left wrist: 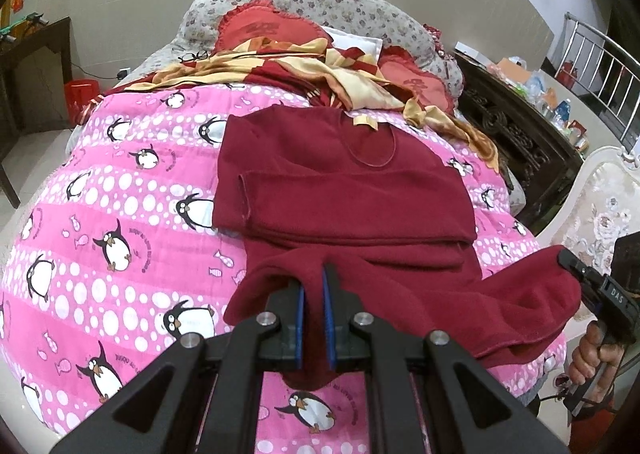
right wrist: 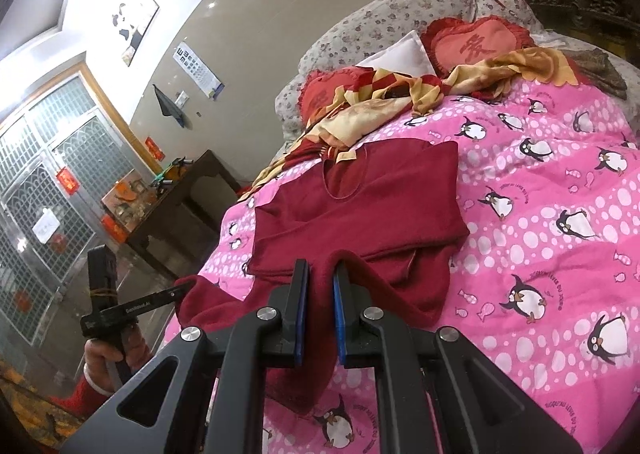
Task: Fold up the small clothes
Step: 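Lift the held hem with both grippers and carry it toward the collar, then lower the hem onto the collar with both grippers, folding the strip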
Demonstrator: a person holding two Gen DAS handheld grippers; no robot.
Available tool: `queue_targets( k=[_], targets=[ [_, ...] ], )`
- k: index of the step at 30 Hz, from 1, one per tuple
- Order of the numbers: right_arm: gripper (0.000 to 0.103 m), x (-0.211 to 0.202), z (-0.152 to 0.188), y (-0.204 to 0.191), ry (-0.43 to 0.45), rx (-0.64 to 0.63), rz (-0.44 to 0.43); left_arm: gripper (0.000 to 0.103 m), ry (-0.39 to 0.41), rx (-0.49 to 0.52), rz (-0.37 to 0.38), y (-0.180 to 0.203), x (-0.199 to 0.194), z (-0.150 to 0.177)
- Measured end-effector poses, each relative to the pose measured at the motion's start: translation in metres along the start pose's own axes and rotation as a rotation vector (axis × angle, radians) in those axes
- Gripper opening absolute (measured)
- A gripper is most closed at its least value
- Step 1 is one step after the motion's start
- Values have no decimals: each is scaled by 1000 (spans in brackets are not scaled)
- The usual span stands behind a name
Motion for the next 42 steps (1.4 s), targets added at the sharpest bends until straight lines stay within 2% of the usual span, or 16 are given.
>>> queue_targets(
  k=[42],
  targets=[
    [27, 63, -37, 15, -19, -13, 96, 8, 42, 48, -82, -1, 48, -45]
  ],
)
Point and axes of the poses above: each gripper's, at about its wrist camera, not at the fingertips, and x roughly the way its jaws point, y to its right, z to its underside, the point moved 1 cm from there along x, roughly the way its jaws point, and after that the axes turned 10 degrees about y, right-handed, at the moved point
